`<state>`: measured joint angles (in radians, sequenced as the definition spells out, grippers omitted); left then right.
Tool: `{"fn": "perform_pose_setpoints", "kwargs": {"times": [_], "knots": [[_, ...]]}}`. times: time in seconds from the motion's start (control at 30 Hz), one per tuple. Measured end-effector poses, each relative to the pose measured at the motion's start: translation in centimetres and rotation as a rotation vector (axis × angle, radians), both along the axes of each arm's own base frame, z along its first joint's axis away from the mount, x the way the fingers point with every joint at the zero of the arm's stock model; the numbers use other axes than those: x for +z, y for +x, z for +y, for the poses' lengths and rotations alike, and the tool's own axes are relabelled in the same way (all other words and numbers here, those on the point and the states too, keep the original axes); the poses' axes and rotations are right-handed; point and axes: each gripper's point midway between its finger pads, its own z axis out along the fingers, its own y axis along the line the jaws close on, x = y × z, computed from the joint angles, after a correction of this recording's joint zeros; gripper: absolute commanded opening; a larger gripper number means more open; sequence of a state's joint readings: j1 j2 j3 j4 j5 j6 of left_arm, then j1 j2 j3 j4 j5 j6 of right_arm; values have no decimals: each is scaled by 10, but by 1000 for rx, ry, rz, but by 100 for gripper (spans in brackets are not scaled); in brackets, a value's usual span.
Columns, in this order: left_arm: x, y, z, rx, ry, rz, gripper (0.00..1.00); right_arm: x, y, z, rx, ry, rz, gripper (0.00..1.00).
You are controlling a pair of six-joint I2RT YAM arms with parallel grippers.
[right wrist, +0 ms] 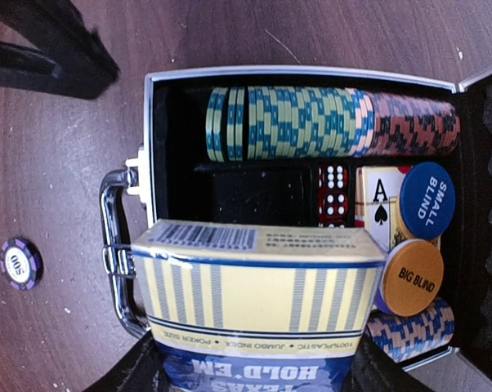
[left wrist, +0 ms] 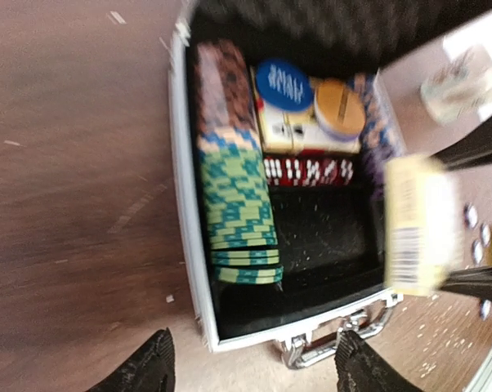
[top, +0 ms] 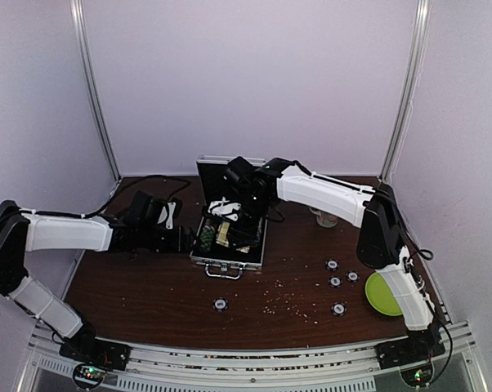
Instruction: Pack up texas hold em set
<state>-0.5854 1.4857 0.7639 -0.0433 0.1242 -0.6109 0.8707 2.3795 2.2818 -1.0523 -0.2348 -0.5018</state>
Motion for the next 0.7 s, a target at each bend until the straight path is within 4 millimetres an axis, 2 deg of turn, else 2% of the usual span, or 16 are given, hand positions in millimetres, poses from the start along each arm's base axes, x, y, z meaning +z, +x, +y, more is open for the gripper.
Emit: {"fn": "perform_pose_setpoints", "kwargs": {"times": [0.07,0.17,0.47,0.7], "knots": [[18,-4,11,48,-17,-45,69,-3,3,7,4,10,-18,57],[27,-9,21,88,-28,-70,69,-11,7,15,10,6,-47,58],[22,-23,41,157,-22,-59,69,-48,24,18,1,-58,-102,63],[18,-25,45,170,-18,-52,69,-50,17,23,45,-42,-76,83]]}}
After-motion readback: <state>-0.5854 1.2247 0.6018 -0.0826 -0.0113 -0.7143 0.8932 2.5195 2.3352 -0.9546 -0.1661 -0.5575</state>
